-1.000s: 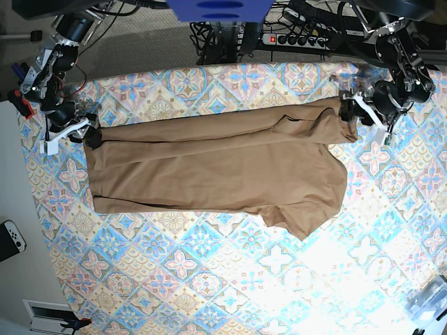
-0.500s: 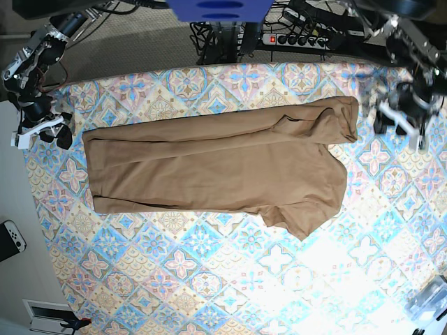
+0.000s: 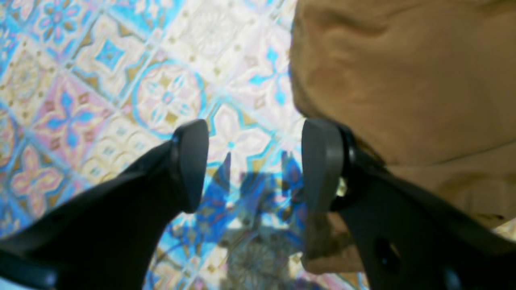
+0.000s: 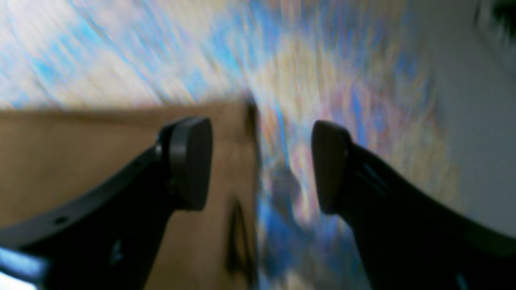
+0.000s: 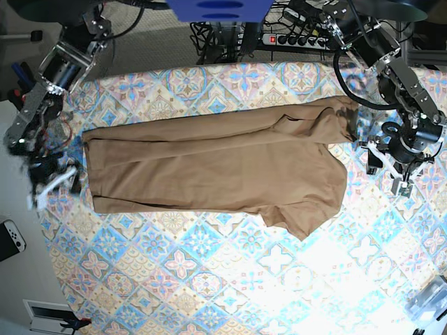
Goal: Layout the t-shirt on the table in an organized manner, then fold the t-shirt properly
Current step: 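Move the left gripper to the shirt's sleeve and grasp it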
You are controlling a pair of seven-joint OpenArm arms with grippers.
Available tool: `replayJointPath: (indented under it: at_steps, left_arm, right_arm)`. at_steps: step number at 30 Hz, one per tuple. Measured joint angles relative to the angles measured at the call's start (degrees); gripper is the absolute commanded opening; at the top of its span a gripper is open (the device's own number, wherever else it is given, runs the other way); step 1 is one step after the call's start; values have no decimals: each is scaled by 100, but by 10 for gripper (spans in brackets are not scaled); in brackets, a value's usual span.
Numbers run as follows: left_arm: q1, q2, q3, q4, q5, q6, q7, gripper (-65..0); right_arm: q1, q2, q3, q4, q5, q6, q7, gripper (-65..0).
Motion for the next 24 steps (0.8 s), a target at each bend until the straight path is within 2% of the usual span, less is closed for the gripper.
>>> replayJointPath:
  at_steps: [3,7,12,17,22,24]
  left_arm:
    - [-81,57,11,0,15,-20,-7,-294]
    - [-44,90,0,0,35,-20,-7,-294]
    - [-33,81,-7,-48,33,-7,-13,-294]
    - [-28,87,-7,-48,24,-20,-7,-294]
    - [-28,87,-7,-48,24,-22,-7,-294]
    - [-33,87,-7,-55,24,-20,-7,-294]
  right_arm:
    - [256,195,-426,-811,-33,31,354,-277]
    - [962,409,-984,-1773,238,72,1392,-277]
    - [1064,544,-1305,-2852,13,7,1574,-277]
    - [1585,636,-1633,-3650,151,37,2420,-277]
    - [1729,717,-1886,-4260,66,13,2559,-277]
    - [1840,732,-2037,-4496,94,11,2793,-277]
